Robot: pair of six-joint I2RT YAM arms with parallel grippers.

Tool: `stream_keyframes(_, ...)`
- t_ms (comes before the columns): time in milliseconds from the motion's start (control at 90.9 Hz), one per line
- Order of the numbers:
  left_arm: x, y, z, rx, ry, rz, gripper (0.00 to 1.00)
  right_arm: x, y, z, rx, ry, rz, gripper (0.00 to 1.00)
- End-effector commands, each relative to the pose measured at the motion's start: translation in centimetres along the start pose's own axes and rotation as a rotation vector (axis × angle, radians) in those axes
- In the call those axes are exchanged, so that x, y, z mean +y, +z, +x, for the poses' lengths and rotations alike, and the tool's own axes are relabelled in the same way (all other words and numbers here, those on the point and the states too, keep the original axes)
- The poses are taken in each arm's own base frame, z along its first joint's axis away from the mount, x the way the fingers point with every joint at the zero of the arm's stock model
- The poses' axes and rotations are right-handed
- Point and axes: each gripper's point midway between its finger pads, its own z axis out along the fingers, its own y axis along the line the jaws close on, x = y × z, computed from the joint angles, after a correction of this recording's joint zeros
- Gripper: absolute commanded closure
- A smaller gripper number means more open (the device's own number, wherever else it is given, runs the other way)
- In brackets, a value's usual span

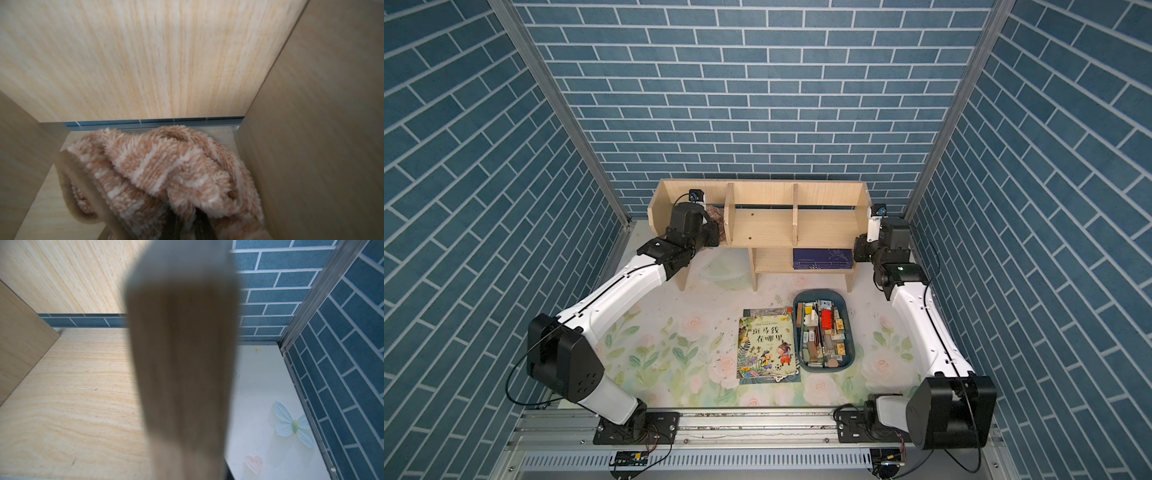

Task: Wipe the bookshelf clean with a cloth
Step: Hold the shelf at the center of the board.

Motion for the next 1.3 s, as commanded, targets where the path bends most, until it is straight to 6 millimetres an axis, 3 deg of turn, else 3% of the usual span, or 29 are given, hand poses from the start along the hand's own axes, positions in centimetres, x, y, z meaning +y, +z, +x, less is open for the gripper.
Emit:
stream_keyframes(0, 0.0, 0.0, -1.5, -0.023, -0.007, -0.024, 0.99, 3.4, -1.4, -3.3, -0.086, 0.133, -0.168, 1.0)
stream_keyframes(176, 4.5, 0.8, -4.4, -0.07, -0.056, -0.166, 1.0, 3.4, -1.5, -3.2, -0.086, 0.13, -0.173, 1.0)
stream_keyframes(253, 7.1, 1.2, -4.4, -0.054, -0.088, -0.212, 1.0, 3.3, -1.5, -3.1, -0.085, 0.129, -0.173, 1.0)
stream_keyframes(319, 8.1, 1.1, -3.7, -0.038, -0.098, -0.22, 1.0, 3.3, -1.4, -3.1, -0.084, 0.129, -0.175, 1.0)
stream_keyframes(561, 8.3, -1.5, -0.3, -0.01, -0.091, -0.184, 1.0, 3.0, -1.0, -3.0, -0.083, 0.131, -0.168, 1.0)
stream_keyframes(715, 5.0, -2.7, 0.6, -0.024, -0.08, -0.027, 1.0, 2.9, -0.9, -3.0, -0.08, 0.132, -0.164, 1.0)
stream_keyframes(869, -0.2, -3.3, -2.2, -0.108, -0.088, 0.231, 1.0, 2.6, -0.8, -2.9, -0.079, 0.136, -0.152, 1.0)
stream_keyframes(968, -2.0, -2.8, -4.6, -0.137, -0.088, 0.282, 1.0, 2.6, -0.8, -2.9, -0.077, 0.138, -0.152, 1.0)
stream_keyframes(1144, -0.9, -2.5, -10.0, -0.237, -0.103, 0.184, 1.0, 2.6, -0.5, -2.8, -0.07, 0.138, -0.16, 1.0)
stream_keyframes(1287, 2.9, -2.6, -13.1, -0.309, -0.138, 0.025, 1.0, 2.6, -0.3, -2.6, -0.067, 0.135, -0.161, 1.0)
